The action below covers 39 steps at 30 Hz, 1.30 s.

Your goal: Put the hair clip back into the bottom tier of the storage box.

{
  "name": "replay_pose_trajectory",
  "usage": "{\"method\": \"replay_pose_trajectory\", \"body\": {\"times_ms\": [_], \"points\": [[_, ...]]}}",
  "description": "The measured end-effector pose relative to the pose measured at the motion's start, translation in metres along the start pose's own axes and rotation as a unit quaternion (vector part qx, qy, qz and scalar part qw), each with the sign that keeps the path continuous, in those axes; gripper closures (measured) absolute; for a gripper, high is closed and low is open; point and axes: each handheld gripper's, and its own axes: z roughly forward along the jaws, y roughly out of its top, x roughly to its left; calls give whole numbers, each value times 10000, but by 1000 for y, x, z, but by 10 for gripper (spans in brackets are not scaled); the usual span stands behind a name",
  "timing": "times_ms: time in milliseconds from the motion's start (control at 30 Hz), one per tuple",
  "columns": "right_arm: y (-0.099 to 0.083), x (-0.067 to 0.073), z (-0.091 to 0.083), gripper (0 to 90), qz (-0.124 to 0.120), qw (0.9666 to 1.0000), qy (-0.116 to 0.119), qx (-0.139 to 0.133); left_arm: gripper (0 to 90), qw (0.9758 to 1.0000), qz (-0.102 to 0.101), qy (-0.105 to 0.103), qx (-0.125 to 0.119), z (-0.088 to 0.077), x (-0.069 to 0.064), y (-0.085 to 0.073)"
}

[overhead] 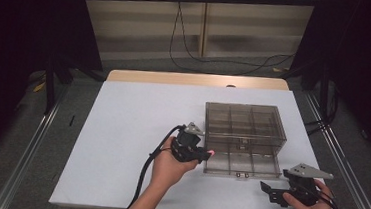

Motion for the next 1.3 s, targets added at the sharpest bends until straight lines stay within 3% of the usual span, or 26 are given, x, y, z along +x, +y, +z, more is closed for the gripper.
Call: {"method": "replay_pose_trajectory", "body": {"times_ms": [1300], "points": [[0, -1, -1, 66, -10, 10000, 24, -15, 762, 10000, 80, 27, 15, 22, -6, 9]]}}
